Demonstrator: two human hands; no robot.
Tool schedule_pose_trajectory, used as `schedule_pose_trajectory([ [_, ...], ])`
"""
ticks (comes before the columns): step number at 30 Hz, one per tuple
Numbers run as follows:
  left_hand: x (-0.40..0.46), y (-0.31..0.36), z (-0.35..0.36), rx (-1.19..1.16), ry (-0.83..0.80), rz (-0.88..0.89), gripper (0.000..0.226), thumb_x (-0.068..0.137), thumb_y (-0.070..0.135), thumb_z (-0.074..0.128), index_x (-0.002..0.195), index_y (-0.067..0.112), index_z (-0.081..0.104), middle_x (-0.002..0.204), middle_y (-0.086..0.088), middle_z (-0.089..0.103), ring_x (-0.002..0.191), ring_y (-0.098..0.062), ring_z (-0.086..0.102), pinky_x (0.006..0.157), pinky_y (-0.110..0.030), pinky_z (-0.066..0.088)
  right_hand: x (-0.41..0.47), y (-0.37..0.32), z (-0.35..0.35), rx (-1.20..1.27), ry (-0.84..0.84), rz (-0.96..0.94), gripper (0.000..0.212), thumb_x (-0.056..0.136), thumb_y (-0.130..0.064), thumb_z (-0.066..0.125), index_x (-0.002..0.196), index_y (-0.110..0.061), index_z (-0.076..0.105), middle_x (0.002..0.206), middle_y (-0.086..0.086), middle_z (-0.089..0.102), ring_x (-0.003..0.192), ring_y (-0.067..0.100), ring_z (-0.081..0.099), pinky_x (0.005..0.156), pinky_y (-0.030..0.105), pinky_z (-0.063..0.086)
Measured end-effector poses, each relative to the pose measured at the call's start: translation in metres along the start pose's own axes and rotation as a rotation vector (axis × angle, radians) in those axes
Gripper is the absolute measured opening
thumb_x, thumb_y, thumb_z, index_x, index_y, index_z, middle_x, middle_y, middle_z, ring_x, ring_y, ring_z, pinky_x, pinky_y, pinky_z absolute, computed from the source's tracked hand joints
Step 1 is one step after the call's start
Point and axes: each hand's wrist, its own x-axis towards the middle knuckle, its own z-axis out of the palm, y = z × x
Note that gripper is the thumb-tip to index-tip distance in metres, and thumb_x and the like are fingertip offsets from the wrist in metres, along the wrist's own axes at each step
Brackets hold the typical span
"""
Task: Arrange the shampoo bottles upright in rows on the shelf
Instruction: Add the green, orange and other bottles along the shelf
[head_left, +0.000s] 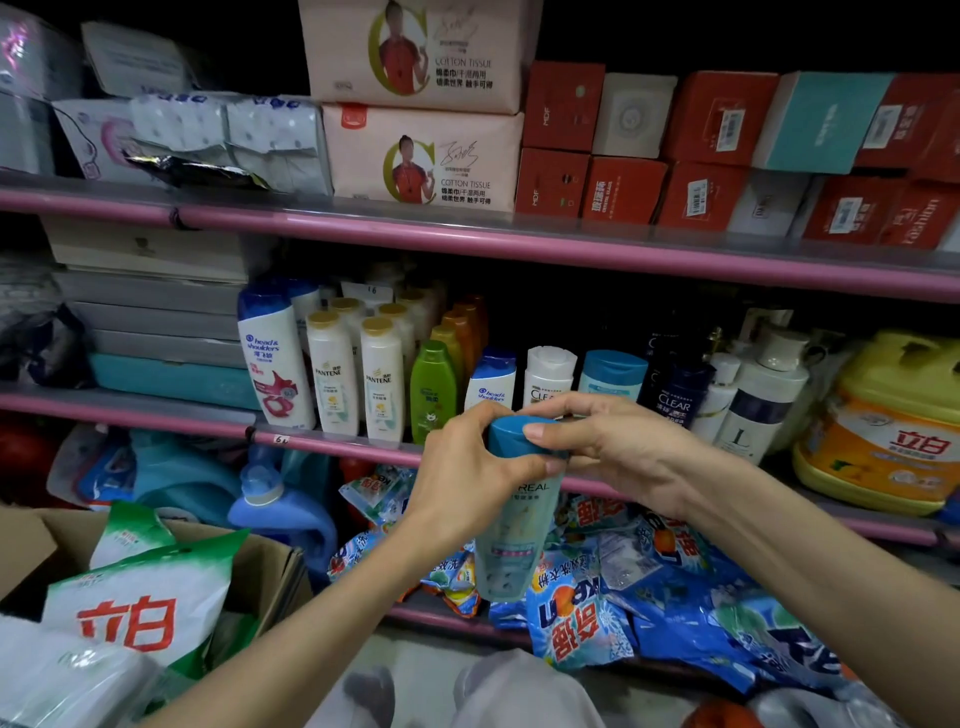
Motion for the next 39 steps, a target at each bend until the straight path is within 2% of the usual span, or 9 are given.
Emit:
schedule_pose_trajectory([
  [5, 0.003, 0.001, 0.001, 0.100, -0.071, 0.036, 0.041, 0.064, 0.044, 0.082, 0.095, 0.024, 0.063, 0.083, 0.008, 0.068, 0.075, 0.000, 0.062, 0.064, -0.026, 0.054, -0.006, 0.011, -0.007, -0.120, -0.002, -0.099, 0.021, 0.082, -0.019, 0.073, 0.102, -0.017, 0.069, 0.101, 0.006, 0.074, 0.096, 0.022, 0.071, 0.091, 0.037, 0.055],
  [10, 0.006, 0.013, 0.010, 0.240, -0.104, 0.114, 0.056, 0.063, 0.052, 0.079, 0.097, 0.025, 0.044, 0.083, 0.009, 0.063, 0.072, -0.003, 0.060, 0.053, -0.016, 0.049, -0.013, -0.004, -0.017, -0.877, 0.098, -0.347, 0.028, 0.074, -0.053, 0.070, 0.096, -0.037, 0.067, 0.086, -0.003, 0.072, 0.081, 0.012, 0.068, 0.076, 0.038, 0.057],
  [12, 0.009, 0.016, 0.017, 0.206, -0.117, 0.101, 0.062, 0.063, 0.051, 0.080, 0.102, 0.026, 0.038, 0.089, 0.006, 0.064, 0.075, -0.008, 0.062, 0.059, -0.023, 0.053, -0.014, -0.007, -0.023, -0.926, 0.127, -0.366, 0.024, 0.073, -0.053, 0.070, 0.091, -0.036, 0.068, 0.080, -0.003, 0.071, 0.077, 0.013, 0.066, 0.075, 0.041, 0.053],
  [18, 0.017, 0.013, 0.029, 0.172, -0.268, 0.093, 0.066, 0.077, 0.041, 0.074, 0.129, 0.025, 0.037, 0.109, 0.013, 0.059, 0.084, -0.002, 0.059, 0.060, -0.012, 0.050, -0.025, -0.008, -0.078, -0.298, 0.326, -0.171, 0.028, 0.078, -0.037, 0.070, 0.092, -0.013, 0.072, 0.081, 0.005, 0.075, 0.073, 0.015, 0.073, 0.056, 0.029, 0.060],
  [22, 0.025, 0.008, 0.023, 0.052, -0.139, 0.082, 0.060, 0.081, 0.037, 0.071, 0.129, 0.024, 0.038, 0.097, 0.022, 0.052, 0.073, 0.011, 0.060, 0.054, -0.010, 0.050, -0.026, -0.008, -0.112, 0.207, 0.486, -0.090, 0.025, 0.087, -0.030, 0.064, 0.098, -0.007, 0.067, 0.079, 0.006, 0.076, 0.073, 0.018, 0.074, 0.053, 0.026, 0.058],
  [27, 0.038, 0.010, 0.033, 0.214, 0.002, 0.178, 0.065, 0.088, 0.043, 0.061, 0.140, 0.024, 0.028, 0.128, 0.008, 0.045, 0.104, -0.006, 0.054, 0.087, -0.028, 0.049, -0.013, -0.014, -0.119, 0.609, 0.527, -0.044, 0.016, 0.090, -0.018, 0.062, 0.096, -0.004, 0.062, 0.102, 0.015, 0.065, 0.096, 0.029, 0.066, 0.056, 0.036, 0.060],
  [30, 0.045, 0.011, 0.043, 0.404, -0.016, 0.321, 0.061, 0.091, 0.042, 0.056, 0.142, 0.019, 0.030, 0.140, 0.003, 0.040, 0.126, -0.013, 0.040, 0.101, -0.026, 0.035, -0.004, -0.020, -0.113, 0.714, 0.527, -0.077, 0.011, 0.091, -0.010, 0.060, 0.095, 0.000, 0.059, 0.100, 0.017, 0.063, 0.093, 0.030, 0.064, 0.060, 0.042, 0.060],
  [34, 0.068, 0.021, 0.050, 0.611, -0.036, 0.466, 0.054, 0.094, 0.036, 0.054, 0.141, 0.017, 0.036, 0.142, 0.000, 0.040, 0.133, -0.017, 0.028, 0.108, -0.027, 0.026, 0.011, -0.025, -0.108, 0.786, 0.573, -0.132, 0.014, 0.092, -0.005, 0.057, 0.105, 0.002, 0.055, 0.101, 0.018, 0.061, 0.092, 0.031, 0.063, 0.064, 0.041, 0.060],
  [39, 0.108, 0.034, 0.055, 0.747, -0.058, 0.464, 0.053, 0.091, 0.035, 0.057, 0.139, 0.021, 0.040, 0.139, 0.003, 0.046, 0.133, -0.023, 0.027, 0.101, -0.038, 0.035, 0.037, -0.031, -0.110, 0.309, 0.787, -0.280, 0.038, 0.091, -0.010, 0.061, 0.121, 0.009, 0.048, 0.111, 0.019, 0.060, 0.091, 0.026, 0.066, 0.073, 0.036, 0.060],
])
